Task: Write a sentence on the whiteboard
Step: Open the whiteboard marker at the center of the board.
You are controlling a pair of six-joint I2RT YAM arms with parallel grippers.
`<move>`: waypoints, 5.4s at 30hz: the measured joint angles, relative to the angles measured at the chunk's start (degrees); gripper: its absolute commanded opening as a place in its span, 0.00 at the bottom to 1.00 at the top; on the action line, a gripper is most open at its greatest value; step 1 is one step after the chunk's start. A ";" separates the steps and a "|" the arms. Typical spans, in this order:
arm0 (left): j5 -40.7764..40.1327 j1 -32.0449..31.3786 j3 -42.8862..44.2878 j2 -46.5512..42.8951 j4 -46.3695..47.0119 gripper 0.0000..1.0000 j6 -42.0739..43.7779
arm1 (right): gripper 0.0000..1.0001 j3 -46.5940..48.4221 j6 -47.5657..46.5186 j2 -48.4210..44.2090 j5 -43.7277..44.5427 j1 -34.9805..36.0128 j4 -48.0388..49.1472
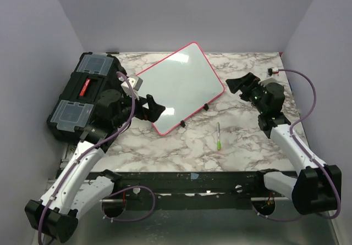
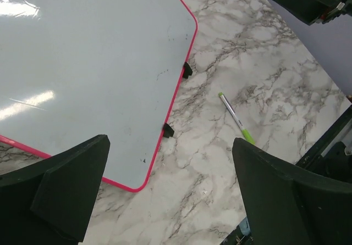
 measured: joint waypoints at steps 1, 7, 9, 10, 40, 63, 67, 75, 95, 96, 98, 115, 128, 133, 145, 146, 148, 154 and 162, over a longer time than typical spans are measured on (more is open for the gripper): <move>-0.66 -1.16 0.00 0.28 -0.13 0.96 0.13 | 1.00 -0.24 -0.02 -0.70 -0.09 0.00 -1.01; -6.78 -10.82 -0.15 3.69 -0.09 0.94 0.85 | 1.00 -1.68 -1.40 -6.29 0.59 0.02 -9.75; -8.46 -13.60 -0.72 5.07 0.70 0.93 0.79 | 1.00 -1.68 -1.62 -7.52 1.36 0.00 -13.35; -9.29 -15.04 -1.20 5.79 1.25 0.92 0.70 | 1.00 -1.68 -1.70 -8.04 1.64 0.00 -15.26; -37.18 -46.97 11.65 47.63 12.22 0.60 -17.20 | 1.00 0.46 -1.29 -14.10 11.67 0.00 -48.35; -41.66 -50.53 28.20 66.25 4.50 0.49 -26.36 | 0.98 4.68 -0.46 -6.80 13.31 0.00 -50.29; -42.18 -50.53 30.62 68.50 2.32 0.46 -26.99 | 0.98 4.74 -0.52 -5.62 13.05 0.00 -50.18; -43.58 -50.56 33.48 71.23 -1.33 0.36 -28.39 | 0.98 4.79 -0.63 -5.05 12.52 0.00 -50.10; -41.99 -50.40 22.58 64.11 4.24 0.00 -25.46 | 0.98 4.79 -1.14 -4.96 1.27 0.00 -48.37; -41.62 -50.40 21.51 62.79 4.46 0.00 -24.30 | 0.98 4.79 -1.18 -4.96 0.26 0.00 -48.19; -40.83 -50.38 20.13 60.26 4.96 0.00 -22.23 | 0.98 4.79 -1.31 -4.96 -1.84 0.00 -47.71; -33.35 -44.92 12.41 38.36 6.27 0.00 -1.99 | 0.85 6.27 -2.36 0.85 -26.80 0.00 -41.09; -23.41 -40.41 11.82 31.39 3.96 0.00 13.29 | 0.75 3.67 3.52 1.90 -44.17 0.02 -28.35; -20.09 -39.50 11.82 28.37 2.34 0.00 18.45 | 0.67 1.44 6.32 1.90 -47.91 0.37 -23.82; -15.78 -38.25 11.89 28.00 -1.27 0.00 24.74 | 0.50 1.44 7.45 3.28 -51.39 3.08 -19.19; -15.45 -38.03 11.89 28.00 -1.29 0.00 24.98 | 0.49 1.44 7.39 3.50 -51.45 3.39 -19.19; -15.10 -37.73 11.89 28.00 -1.40 0.00 25.29 | 0.49 1.44 7.06 3.76 -51.67 3.91 -19.21; -14.64 -37.38 12.13 28.00 -2.32 0.00 26.29 | 0.45 1.46 5.97 4.11 -52.28 5.35 -19.30; -14.03 -37.35 13.31 27.98 -4.17 0.00 27.85 | 0.34 1.68 5.03 4.72 -52.61 6.27 -19.69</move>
